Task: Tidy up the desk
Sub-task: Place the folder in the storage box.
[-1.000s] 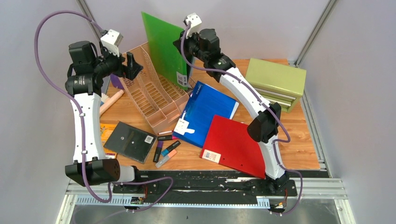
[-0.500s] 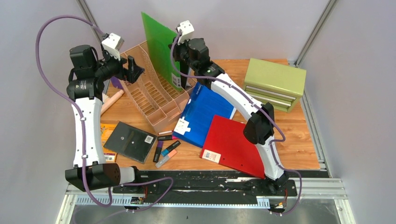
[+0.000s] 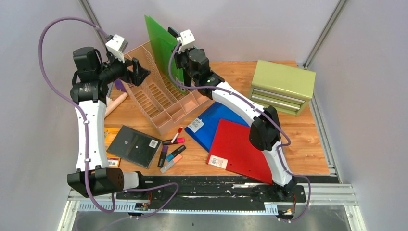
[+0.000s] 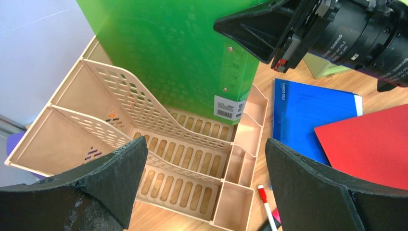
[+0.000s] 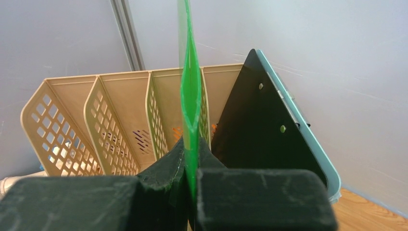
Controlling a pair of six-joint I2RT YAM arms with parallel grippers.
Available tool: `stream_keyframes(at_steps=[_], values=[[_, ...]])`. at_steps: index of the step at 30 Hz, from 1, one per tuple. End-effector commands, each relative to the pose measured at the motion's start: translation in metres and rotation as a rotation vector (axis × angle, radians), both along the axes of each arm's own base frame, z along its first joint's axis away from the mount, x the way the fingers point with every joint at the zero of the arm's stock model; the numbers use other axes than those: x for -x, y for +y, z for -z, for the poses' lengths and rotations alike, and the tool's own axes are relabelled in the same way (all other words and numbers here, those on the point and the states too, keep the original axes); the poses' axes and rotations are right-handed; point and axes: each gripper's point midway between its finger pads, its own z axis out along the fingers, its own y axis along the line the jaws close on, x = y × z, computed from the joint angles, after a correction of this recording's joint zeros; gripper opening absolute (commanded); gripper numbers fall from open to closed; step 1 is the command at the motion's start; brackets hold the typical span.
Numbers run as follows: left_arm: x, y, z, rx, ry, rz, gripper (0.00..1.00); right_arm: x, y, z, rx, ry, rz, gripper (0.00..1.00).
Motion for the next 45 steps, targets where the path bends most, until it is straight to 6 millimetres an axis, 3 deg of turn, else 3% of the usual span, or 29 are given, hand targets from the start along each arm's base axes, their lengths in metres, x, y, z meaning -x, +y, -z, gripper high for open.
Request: stream_keyframes(at_steps=[1,15,26,45], values=[[0.004,-0.004,-0.013,0.025,-0.039,0.017,1.00,-0.001,-0.005,-0.017,-0.050,-0.062,0.072,0.00],[0.004,-0.007,-0.008,0.057,-0.025,0.026,1.00,-0.008,-0.008,0.021,-0.014,0.000,0.139,0.00],[0.003,-0.009,-0.010,0.076,-0.025,0.030,1.00,-0.001,0.002,-0.014,-0.053,-0.081,0.144,0.00],[0.004,-0.012,-0.008,0.090,-0.023,0.045,1.00,-0.009,-0.003,-0.033,-0.126,-0.086,0.237,0.00]])
